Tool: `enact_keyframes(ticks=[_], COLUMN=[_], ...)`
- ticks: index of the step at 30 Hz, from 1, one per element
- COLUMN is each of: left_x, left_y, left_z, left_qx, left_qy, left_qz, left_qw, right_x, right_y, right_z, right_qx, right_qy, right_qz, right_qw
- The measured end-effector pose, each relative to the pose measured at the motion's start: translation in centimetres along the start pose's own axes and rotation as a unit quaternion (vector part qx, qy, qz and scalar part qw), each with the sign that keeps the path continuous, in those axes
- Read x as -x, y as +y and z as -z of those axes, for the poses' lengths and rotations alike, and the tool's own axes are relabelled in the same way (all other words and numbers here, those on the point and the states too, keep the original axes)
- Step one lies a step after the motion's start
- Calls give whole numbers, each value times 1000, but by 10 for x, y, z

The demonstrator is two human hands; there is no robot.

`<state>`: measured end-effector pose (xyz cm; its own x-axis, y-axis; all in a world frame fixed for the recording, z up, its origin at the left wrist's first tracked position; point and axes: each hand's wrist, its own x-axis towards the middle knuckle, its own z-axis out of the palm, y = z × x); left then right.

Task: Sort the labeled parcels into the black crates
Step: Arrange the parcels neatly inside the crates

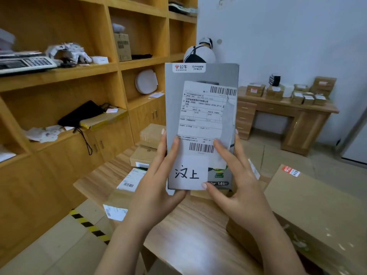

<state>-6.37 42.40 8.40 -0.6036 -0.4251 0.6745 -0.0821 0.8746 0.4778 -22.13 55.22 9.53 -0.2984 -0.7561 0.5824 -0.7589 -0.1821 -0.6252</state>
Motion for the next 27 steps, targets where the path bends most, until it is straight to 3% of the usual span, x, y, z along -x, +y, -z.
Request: enact_keyframes(ticks=[11,27], left_x=[30,99], left_y=[-39,-147], left_z=[55,209], left_qx=[-20,-66], left_qy=[20,60], left_qz=[70,160], left_qw=[997,983], right_x=[-30,-82], right_y=[-22,-104], right_z=[-68,-257], right_qx=[-67,-137], right_qy=[-77,-170], right_qz=[-3,13], right_qw=[995,976])
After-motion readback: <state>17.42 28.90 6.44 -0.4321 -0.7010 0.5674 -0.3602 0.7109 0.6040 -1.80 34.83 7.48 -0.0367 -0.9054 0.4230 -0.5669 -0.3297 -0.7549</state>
